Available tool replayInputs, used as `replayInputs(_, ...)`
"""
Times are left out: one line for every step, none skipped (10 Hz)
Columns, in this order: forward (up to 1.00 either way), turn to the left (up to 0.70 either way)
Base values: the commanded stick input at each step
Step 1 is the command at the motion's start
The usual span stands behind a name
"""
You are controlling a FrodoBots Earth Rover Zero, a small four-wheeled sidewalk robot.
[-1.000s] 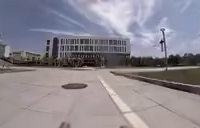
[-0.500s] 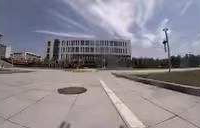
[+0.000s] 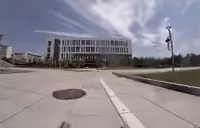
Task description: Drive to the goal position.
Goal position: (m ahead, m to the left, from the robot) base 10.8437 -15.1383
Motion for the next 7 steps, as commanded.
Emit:
replayInputs(0.7, 0.0)
replayInputs(0.7, 0.0)
replayInputs(0.7, 0.0)
replayInputs(0.7, 0.0)
replayInputs(0.7, 0.0)
replayInputs(0.7, 0.0)
replayInputs(0.7, 0.0)
